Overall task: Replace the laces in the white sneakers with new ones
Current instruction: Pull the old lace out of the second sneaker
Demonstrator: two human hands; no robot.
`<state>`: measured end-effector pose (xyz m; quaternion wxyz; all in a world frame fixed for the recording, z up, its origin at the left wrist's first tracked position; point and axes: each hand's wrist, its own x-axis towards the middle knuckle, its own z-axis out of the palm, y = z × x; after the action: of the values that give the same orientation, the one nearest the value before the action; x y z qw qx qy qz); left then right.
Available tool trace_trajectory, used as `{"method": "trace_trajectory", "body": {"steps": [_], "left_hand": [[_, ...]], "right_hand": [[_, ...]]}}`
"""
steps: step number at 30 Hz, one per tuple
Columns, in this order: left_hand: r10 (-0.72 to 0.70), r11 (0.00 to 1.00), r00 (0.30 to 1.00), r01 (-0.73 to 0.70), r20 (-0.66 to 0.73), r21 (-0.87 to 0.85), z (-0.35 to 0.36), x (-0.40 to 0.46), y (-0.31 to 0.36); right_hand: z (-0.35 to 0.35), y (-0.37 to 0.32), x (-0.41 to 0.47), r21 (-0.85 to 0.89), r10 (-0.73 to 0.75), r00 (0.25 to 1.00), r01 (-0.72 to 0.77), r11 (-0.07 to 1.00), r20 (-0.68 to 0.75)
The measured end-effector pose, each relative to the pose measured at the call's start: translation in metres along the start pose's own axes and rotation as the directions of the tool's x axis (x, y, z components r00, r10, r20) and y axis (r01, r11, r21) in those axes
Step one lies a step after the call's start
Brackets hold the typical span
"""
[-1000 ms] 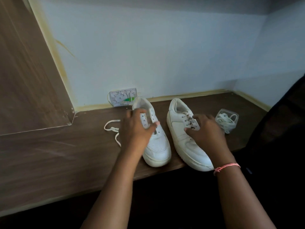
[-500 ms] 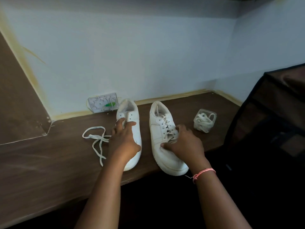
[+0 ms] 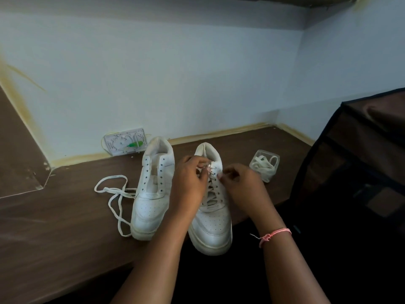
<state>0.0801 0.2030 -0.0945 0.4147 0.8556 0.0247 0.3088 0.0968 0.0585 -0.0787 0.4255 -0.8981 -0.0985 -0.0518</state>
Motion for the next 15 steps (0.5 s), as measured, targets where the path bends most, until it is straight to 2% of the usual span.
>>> {"method": "trace_trajectory", "body": {"steps": [3, 9, 12, 15], "left_hand": [[0.041, 0.999, 0.998, -0.043, -0.054, -0.028, -0.001, 0.001, -0.007], [0.031, 0.999, 0.998, -0.031, -0.046, -0.013, 0.005, 0.000, -0.014], [-0.145, 0.975, 0.989, 0.148, 0.032, -0.163, 0.005, 0.000, -0.007], [-0.308, 0.878, 0.938, 0.344, 0.158, -0.332, -0.001, 0.002, -0.002]], "right_hand": [[0.012, -0.002, 0.007, 0.087, -0.077, 0.990, 0.088, 0.992, -0.121], [0.048, -0.002, 0.005, 0.011, -0.236, 0.926, 0.251, 0.968, -0.295], [0.053, -0.003, 0.008, 0.036, -0.257, 0.909, 0.285, 0.958, -0.329], [0.053, -0.004, 0.009, 0.250, -0.159, 0.948, 0.231, 0.940, -0.277]]}}
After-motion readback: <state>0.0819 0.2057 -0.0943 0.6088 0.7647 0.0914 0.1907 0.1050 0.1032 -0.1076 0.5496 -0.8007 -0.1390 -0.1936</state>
